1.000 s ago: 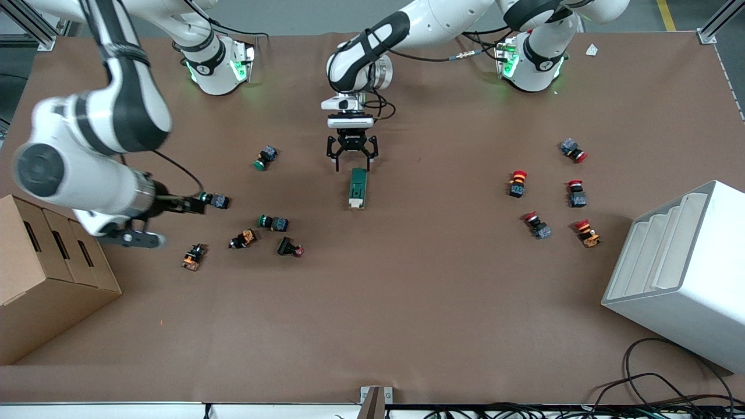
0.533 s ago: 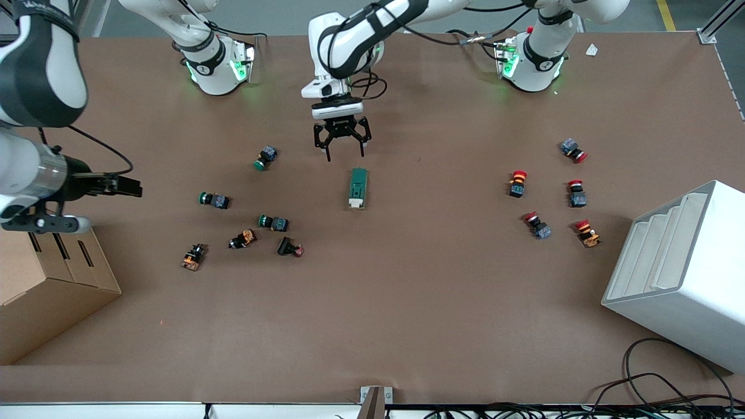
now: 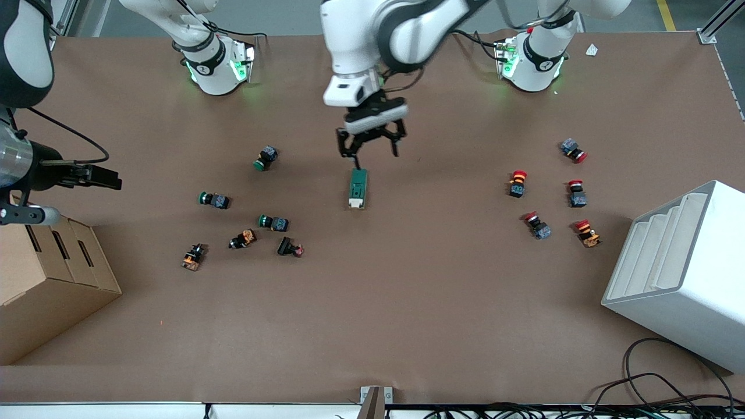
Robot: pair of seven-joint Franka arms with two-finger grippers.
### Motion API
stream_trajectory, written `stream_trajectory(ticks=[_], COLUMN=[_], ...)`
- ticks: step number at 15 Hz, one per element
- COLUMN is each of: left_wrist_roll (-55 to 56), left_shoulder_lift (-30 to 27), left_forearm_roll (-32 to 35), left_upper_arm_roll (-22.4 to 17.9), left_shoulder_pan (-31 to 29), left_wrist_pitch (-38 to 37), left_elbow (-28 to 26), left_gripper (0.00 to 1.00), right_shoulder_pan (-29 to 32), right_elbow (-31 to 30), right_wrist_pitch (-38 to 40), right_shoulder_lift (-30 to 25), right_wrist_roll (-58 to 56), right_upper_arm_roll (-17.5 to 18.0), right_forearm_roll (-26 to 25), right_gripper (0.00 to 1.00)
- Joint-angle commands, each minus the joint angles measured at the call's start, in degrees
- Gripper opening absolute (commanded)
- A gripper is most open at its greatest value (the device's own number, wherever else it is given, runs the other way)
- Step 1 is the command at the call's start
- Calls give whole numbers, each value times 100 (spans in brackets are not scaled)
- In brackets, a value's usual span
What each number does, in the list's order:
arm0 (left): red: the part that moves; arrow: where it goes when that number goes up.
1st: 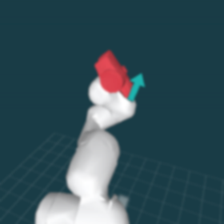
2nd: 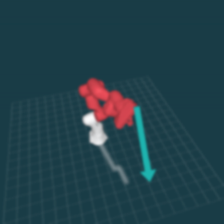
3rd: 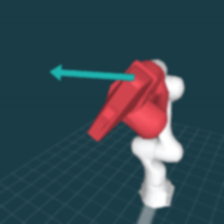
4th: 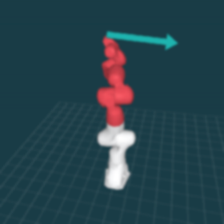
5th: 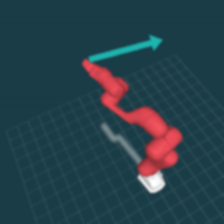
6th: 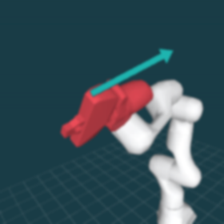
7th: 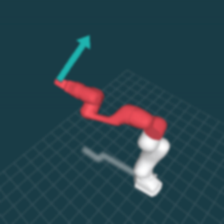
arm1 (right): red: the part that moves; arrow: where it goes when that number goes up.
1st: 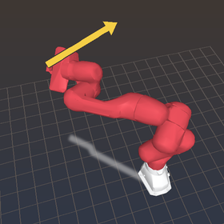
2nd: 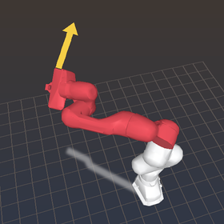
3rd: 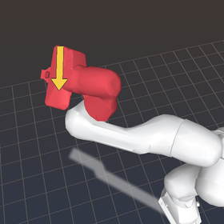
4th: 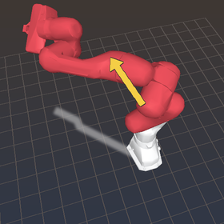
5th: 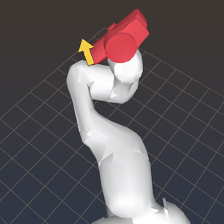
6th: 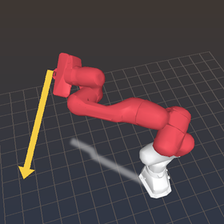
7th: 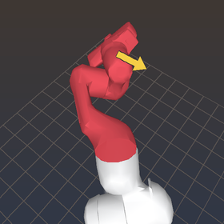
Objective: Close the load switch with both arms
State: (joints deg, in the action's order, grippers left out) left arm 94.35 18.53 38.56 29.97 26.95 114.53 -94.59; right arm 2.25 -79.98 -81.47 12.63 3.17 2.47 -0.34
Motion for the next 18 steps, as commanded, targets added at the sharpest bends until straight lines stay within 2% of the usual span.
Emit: stream_trajectory(ticks=[1,3,5,8,10,12,14,18], left_wrist_roll=[-1011,-1811,-2392,-3954,-4414,-4888,-5677,-6936], left_shoulder_lift=[-489,-613,-666,-693,-780,-973,-1140,-1641], left_forearm_roll=[-953,-1664,-2114,-2221,-2405,-2563,-2668,-3459], left_upper_arm_roll=[53,53,53,53,44,-78,-551,-1518], left_shoulder_pan=[-890,-1505,-2060,-2754,-3168,-3328,-3293,-3092], left_wrist_pitch=[-18,-45,-647,-1572,-1758,-1811,-2021,-2189], left_elbow=[10,238,589,1055,1127,1074,1048,776], left_gripper=[99,100,100,100,100,100,100,100], right_shoulder_pan=[56,-5,12,30,30,30,4,-23], right_elbow=[220,211,211,202,167,36,-26,-201], right_wrist_pitch=[272,421,606,668,694,694,703,738], right_shoulder_lift=[100,100,65,-41,-163,-356,-454,-743], right_wrist_roll=[0,-9,17,17,17,17,17,17], right_upper_arm_roll=[149,158,158,140,114,96,-9,-106], right_forearm_roll=[-28,-36,-19,-18,-18,-18,-18,-27], right_gripper=[100,100,100,100,100,100,100,100])
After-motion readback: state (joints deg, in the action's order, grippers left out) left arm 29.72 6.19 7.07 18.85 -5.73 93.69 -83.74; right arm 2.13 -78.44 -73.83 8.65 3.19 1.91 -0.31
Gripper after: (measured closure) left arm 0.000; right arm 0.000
